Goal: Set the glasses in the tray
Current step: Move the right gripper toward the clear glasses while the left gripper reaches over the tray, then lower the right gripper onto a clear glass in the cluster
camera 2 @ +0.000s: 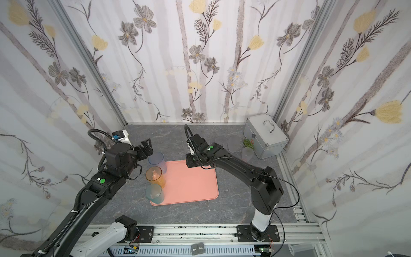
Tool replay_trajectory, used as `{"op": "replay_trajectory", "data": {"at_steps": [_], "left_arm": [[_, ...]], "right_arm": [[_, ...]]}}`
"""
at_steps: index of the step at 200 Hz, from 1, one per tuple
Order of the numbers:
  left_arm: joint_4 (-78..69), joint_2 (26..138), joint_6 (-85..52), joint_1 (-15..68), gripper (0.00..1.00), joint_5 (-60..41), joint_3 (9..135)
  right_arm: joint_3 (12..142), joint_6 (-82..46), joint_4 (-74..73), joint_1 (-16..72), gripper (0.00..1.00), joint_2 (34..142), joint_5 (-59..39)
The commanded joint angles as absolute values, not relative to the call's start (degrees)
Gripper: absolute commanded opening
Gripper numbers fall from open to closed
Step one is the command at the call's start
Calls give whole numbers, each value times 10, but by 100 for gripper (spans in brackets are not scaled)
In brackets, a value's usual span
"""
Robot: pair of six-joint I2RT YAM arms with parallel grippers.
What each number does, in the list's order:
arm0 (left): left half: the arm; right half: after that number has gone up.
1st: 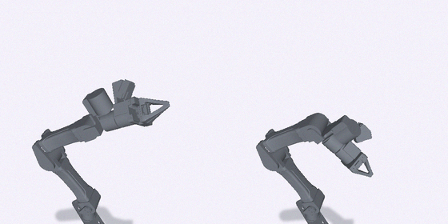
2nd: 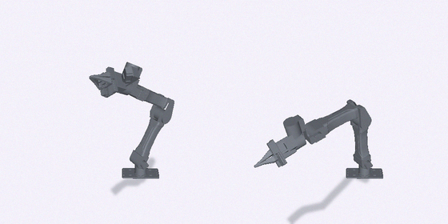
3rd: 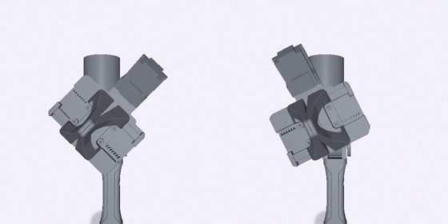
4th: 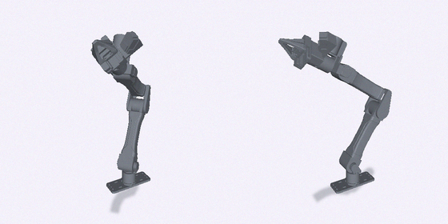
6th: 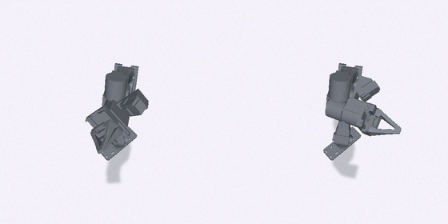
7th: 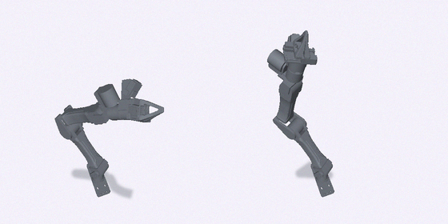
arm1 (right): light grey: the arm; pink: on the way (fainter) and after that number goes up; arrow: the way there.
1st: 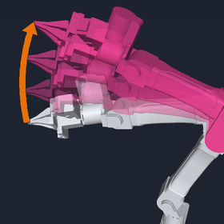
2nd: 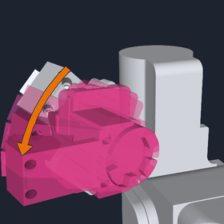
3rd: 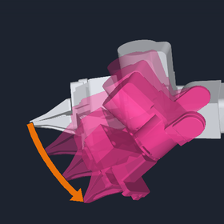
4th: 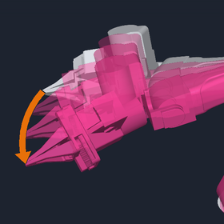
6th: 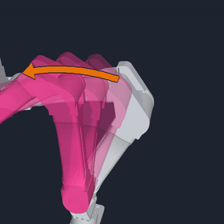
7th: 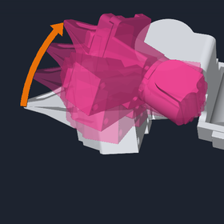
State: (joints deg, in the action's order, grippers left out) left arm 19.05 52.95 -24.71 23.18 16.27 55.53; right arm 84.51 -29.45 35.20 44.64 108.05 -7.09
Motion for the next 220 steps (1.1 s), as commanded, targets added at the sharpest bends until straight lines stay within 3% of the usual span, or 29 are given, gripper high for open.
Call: {"op": "replay_trajectory", "data": {"at_steps": [1,47,114,220], "left_arm": [[167,565,-261,242,89,93,555],[135,702,-228,371,89,116,576],[111,878,-245,492,90,142,590],[111,914,-217,517,93,192,586]], "right_arm": [[825,-286,312,419,40,1064,-60],[779,-296,260,355,41,1056,-68],[845,-337,215,282,45,1133,-41],[923,-337,234,274,47,1252,-23]]}}
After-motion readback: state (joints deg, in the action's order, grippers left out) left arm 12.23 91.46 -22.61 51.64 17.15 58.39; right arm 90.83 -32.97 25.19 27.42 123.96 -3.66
